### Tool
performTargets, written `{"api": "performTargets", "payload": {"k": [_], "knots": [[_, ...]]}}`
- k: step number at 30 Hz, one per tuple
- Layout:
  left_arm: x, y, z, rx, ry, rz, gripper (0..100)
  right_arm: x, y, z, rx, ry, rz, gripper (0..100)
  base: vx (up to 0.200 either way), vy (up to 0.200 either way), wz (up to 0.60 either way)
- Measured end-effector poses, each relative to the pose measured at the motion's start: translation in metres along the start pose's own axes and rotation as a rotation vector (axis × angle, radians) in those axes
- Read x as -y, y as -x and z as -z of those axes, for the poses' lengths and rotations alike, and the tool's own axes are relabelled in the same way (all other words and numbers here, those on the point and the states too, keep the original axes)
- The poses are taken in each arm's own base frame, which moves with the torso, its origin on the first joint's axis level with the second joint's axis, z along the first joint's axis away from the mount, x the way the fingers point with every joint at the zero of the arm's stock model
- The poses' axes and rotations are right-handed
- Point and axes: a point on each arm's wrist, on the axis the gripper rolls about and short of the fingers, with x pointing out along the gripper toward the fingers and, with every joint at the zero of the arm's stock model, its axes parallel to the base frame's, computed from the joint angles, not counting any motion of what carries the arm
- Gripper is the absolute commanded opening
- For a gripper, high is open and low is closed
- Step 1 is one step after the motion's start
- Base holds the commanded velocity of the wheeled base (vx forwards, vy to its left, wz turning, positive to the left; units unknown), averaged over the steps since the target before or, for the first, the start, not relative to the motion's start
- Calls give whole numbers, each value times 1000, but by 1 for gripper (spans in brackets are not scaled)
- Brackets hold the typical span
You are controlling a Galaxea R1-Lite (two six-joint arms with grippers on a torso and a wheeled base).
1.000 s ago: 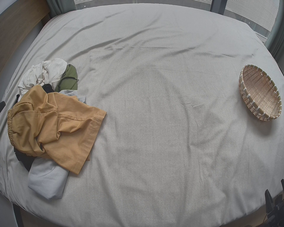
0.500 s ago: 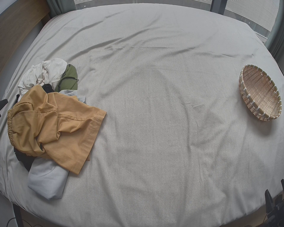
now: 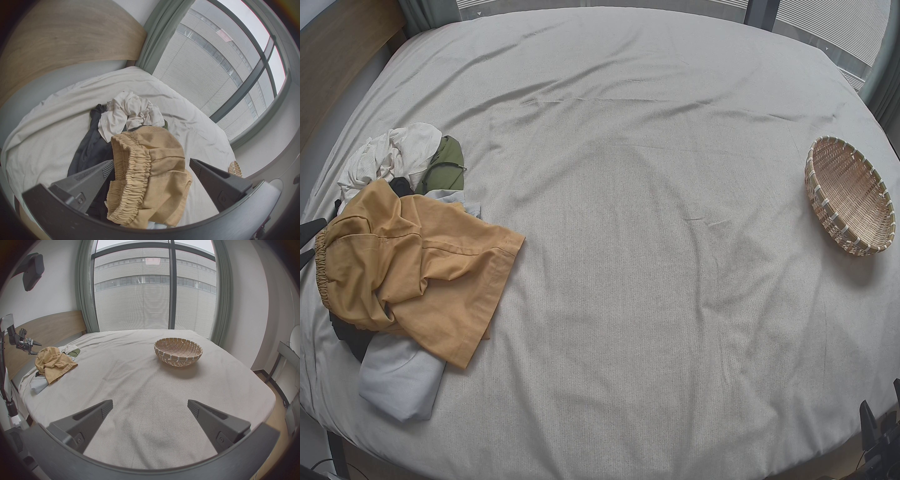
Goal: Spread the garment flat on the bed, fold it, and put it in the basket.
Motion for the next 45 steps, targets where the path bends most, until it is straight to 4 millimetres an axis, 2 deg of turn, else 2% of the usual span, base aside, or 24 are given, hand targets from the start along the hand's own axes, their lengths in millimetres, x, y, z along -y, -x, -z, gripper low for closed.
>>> {"api": "performTargets", "payload": {"k": [5, 10, 19, 27, 28, 40, 45], "knots": [[1, -15, 6, -52, 17, 43, 100, 0, 0, 0, 0, 0, 1, 100, 0, 0, 0], [9, -28, 11, -98, 46, 100, 100, 0, 0, 0, 0, -2, 2, 100, 0, 0, 0], [26, -38, -6, -92, 99, 167, 100, 0, 0, 0, 0, -2, 1, 100, 0, 0, 0], [25, -43, -8, -87, 90, 167, 100, 0, 0, 0, 0, -3, 2, 100, 0, 0, 0], [25, -44, -8, -86, 89, 167, 0, 0, 0, 0, 0, -3, 2, 100, 0, 0, 0], [20, -46, -2, -100, 94, 174, 0, 0, 0, 0, 0, -3, 1, 100, 0, 0, 0], [39, -39, 3, -107, 63, 235, 0, 0, 0, 0, 0, -2, 2, 100, 0, 0, 0]]}}
